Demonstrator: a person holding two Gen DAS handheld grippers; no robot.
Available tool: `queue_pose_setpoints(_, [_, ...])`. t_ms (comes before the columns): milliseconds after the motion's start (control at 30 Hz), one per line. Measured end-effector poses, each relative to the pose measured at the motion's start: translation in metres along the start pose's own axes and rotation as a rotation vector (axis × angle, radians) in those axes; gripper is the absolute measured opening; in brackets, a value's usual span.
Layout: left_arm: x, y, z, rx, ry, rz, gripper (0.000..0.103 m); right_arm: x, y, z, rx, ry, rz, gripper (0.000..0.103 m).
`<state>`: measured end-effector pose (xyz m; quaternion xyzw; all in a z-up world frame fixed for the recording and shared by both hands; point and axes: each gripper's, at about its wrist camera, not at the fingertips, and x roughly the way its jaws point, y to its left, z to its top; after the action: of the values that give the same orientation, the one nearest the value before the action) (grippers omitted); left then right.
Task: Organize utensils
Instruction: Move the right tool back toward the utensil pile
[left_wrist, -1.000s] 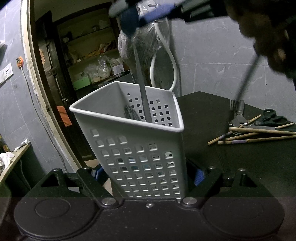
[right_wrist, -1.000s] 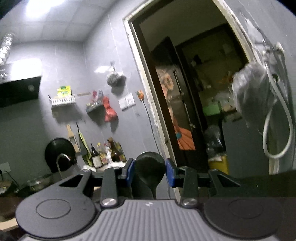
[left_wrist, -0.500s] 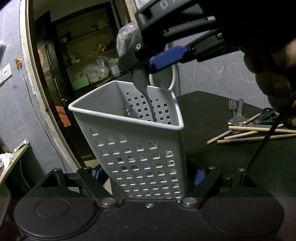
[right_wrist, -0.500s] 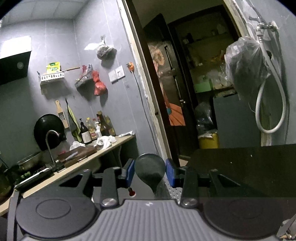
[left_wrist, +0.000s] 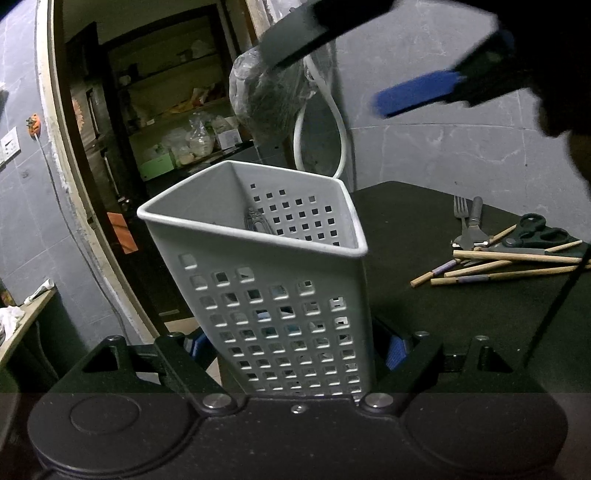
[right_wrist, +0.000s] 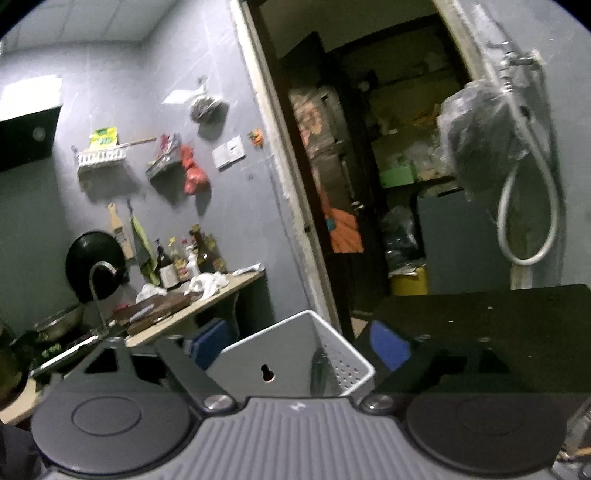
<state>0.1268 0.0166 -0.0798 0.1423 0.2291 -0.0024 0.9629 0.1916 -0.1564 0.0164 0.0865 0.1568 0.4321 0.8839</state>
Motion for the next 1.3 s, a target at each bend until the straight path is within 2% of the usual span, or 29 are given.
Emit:
queue_pose_setpoints(67, [-0.001,0.001,0.0,0.003,0.0,-0.004,0.085,-0.017,-0.001,-0.003,0.014,-0.015,-0.043,0.103])
queue_pose_setpoints(367, [-0.002,0.001,0.001,0.014,0.013,-0.008,0.085,-0.076,-0.026,-0.034,0.083,0.035,-0.245,0.103])
queue_pose_setpoints(667, [-0.006,-0.007,0.003,0.046,0.03,-0.01,0.085,-0.101,-0.046,-0.064,0.148,0.109,-0.405,0.103])
queue_pose_setpoints(933, [-0.013,-0.011,0.002,0.051,0.041,-0.008,0.085,-0.108,-0.064,-0.079,0.214,0.152,-0.476,0.103])
queue_pose_setpoints(1067, [-0.015,-0.011,0.002,0.051,0.042,-0.007,0.085,-0.104,-0.072,-0.084,0.227,0.169,-0.469,0.103])
queue_pose_setpoints(1300, [-0.018,-0.013,0.001,0.048,0.044,-0.001,0.085,-0.08,-0.092,-0.075,0.138,0.19,-0.455,0.103])
